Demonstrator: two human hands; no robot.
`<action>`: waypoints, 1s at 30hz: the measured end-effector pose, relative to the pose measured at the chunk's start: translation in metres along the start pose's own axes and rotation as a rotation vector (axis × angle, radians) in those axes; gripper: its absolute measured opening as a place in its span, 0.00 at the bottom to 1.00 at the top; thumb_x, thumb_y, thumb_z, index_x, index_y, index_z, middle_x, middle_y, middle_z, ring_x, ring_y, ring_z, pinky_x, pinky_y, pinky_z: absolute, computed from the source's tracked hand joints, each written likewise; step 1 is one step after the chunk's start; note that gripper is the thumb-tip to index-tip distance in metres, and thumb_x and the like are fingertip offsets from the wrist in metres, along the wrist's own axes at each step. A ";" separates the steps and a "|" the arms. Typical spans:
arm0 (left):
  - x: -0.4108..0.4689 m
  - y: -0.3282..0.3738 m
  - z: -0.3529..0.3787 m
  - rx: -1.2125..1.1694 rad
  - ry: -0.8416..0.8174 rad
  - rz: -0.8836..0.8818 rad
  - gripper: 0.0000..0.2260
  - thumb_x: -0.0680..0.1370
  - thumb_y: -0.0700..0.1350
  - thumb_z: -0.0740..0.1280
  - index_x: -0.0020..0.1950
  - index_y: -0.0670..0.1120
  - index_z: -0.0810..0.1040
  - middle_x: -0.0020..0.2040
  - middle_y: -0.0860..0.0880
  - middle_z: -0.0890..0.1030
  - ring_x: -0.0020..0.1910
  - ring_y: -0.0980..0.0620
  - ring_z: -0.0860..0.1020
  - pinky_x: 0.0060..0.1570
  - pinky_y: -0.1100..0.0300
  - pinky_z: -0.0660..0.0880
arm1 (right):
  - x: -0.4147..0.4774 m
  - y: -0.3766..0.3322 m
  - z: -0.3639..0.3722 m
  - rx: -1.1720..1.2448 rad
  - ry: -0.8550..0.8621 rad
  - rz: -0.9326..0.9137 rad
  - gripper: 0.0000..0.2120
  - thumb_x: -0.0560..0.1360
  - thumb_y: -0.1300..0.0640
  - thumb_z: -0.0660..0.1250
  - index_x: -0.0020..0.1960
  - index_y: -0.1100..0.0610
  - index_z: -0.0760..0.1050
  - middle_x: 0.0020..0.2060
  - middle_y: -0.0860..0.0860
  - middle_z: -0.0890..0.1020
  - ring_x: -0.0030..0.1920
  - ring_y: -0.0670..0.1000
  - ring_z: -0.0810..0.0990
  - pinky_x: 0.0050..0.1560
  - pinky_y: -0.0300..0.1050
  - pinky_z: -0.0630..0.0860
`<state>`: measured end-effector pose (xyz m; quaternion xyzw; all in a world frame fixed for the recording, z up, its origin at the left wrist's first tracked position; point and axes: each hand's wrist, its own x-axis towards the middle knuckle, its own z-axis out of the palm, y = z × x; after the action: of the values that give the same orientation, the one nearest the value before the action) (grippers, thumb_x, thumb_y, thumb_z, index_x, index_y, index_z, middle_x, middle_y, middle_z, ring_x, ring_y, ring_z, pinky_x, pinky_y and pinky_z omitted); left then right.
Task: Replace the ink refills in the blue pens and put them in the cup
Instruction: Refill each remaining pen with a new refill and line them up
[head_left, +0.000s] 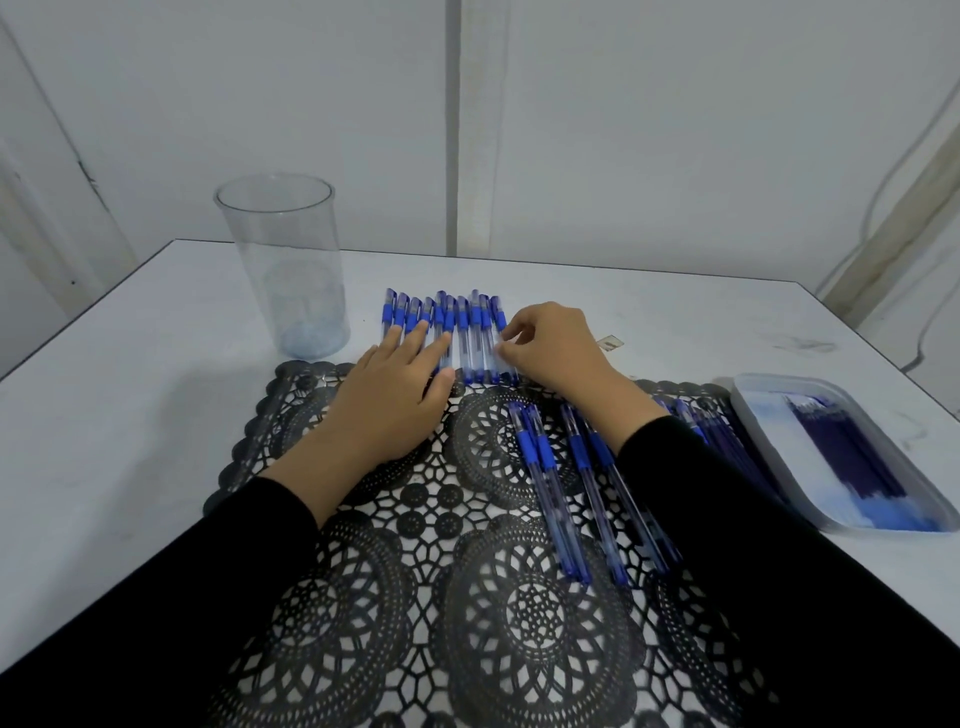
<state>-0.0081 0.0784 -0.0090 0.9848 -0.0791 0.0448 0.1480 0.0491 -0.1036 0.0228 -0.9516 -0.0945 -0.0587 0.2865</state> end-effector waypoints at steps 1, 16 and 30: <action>0.000 0.000 0.000 -0.006 -0.001 0.001 0.24 0.85 0.54 0.50 0.81 0.52 0.53 0.82 0.49 0.50 0.80 0.48 0.46 0.77 0.52 0.46 | 0.001 -0.002 0.001 -0.010 -0.002 0.007 0.07 0.73 0.56 0.71 0.50 0.57 0.82 0.44 0.51 0.80 0.42 0.49 0.78 0.41 0.36 0.70; -0.014 0.014 -0.009 -0.379 0.311 0.163 0.23 0.82 0.55 0.53 0.76 0.50 0.68 0.76 0.50 0.67 0.77 0.54 0.62 0.77 0.52 0.58 | -0.051 -0.006 -0.024 0.535 0.194 0.176 0.05 0.75 0.61 0.70 0.50 0.57 0.83 0.33 0.48 0.81 0.30 0.41 0.77 0.32 0.31 0.73; -0.050 0.068 -0.022 -1.179 0.476 0.100 0.19 0.82 0.41 0.65 0.73 0.47 0.72 0.53 0.50 0.85 0.54 0.55 0.82 0.55 0.63 0.77 | -0.132 -0.032 -0.025 0.878 0.154 0.026 0.10 0.72 0.62 0.74 0.53 0.56 0.84 0.43 0.48 0.87 0.46 0.46 0.85 0.49 0.35 0.79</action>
<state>-0.0698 0.0281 0.0261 0.6960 -0.1014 0.2183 0.6765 -0.0878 -0.1108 0.0383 -0.7335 -0.0769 -0.0803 0.6705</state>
